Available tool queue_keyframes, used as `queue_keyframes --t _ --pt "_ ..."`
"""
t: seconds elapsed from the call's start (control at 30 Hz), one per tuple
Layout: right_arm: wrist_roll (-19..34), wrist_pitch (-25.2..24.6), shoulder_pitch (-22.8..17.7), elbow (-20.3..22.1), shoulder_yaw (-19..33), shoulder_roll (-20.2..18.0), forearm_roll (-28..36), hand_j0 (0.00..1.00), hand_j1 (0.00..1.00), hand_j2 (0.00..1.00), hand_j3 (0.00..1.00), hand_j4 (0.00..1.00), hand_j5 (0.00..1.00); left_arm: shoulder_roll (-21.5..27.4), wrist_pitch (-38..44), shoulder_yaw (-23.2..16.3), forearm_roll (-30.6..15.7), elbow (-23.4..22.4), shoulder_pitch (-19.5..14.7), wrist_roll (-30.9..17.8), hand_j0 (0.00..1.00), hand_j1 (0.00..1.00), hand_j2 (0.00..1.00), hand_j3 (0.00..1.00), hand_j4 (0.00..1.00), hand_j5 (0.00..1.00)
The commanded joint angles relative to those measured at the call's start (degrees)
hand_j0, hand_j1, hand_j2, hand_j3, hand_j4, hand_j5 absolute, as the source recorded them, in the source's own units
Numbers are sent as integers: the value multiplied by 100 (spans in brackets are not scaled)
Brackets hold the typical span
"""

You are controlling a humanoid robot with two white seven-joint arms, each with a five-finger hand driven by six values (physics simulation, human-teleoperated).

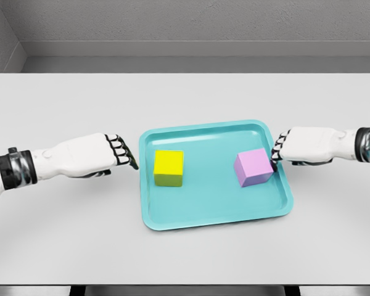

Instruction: Push two cubes

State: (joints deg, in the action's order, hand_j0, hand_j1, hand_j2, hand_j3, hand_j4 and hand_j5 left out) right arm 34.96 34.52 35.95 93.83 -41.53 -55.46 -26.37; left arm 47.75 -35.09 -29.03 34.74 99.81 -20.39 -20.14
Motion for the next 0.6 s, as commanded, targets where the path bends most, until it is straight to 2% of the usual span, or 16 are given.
queue_keyframes --t 0.0,0.3,0.57 --pt "4 48 0 83 -22 9 -44 64 64 64 64 64 64 -55 9 -6 -29 -5 0 -25 72 72 72 72 72 72" --pt "4 48 9 144 4 -9 -27 65 65 65 65 65 65 -213 9 -182 32 -32 0 -95 72 72 72 72 72 72" --pt "4 48 17 83 75 -70 -9 65 65 65 65 65 65 -275 9 -182 50 -84 -26 -95 72 72 72 72 72 72"
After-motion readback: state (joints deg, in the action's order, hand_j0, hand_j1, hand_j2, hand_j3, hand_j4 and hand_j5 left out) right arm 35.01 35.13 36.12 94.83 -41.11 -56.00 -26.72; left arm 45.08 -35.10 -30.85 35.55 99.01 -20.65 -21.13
